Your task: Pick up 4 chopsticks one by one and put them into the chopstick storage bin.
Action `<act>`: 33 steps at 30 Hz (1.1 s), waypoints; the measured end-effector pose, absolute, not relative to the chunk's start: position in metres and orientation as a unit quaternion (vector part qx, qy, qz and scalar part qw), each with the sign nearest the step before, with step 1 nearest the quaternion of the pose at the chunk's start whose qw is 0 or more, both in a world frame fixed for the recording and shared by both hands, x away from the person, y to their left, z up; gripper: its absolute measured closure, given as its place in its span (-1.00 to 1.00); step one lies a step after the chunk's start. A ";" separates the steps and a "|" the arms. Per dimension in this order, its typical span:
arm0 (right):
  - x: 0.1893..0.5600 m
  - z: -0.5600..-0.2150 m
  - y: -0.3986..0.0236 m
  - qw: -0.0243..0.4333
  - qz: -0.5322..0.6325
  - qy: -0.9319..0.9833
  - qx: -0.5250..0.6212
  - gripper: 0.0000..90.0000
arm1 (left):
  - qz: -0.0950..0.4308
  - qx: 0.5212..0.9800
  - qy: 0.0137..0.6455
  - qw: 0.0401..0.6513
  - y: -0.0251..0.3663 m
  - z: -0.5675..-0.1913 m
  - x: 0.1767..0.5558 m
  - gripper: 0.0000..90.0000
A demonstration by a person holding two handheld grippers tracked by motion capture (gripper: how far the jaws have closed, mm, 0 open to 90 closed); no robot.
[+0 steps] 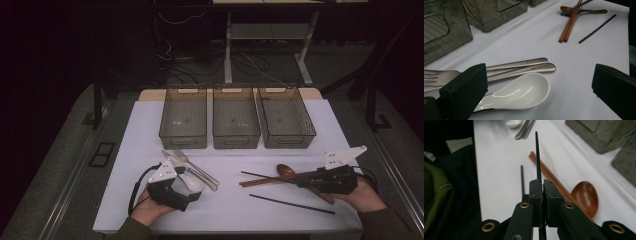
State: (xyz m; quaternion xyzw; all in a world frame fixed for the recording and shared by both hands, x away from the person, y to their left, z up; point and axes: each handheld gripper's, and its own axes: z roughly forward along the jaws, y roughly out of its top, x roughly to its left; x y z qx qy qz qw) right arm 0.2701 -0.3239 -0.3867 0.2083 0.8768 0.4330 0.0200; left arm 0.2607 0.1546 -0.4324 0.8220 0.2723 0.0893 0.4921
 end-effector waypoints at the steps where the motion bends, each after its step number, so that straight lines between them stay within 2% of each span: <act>1: 0.271 -0.387 -0.324 0.023 0.435 0.875 0.210 0.89 | 0.090 0.822 0.272 0.492 0.155 -0.432 0.261 -1.00; 18: 0.282 -0.375 -0.316 0.057 0.464 0.843 0.266 0.89 | 0.089 0.818 0.280 0.494 0.153 -0.433 0.260 -1.00; 33: 0.301 -0.360 -0.285 0.085 0.467 0.831 0.291 0.89 | 0.092 0.813 0.284 0.501 0.153 -0.434 0.256 -1.00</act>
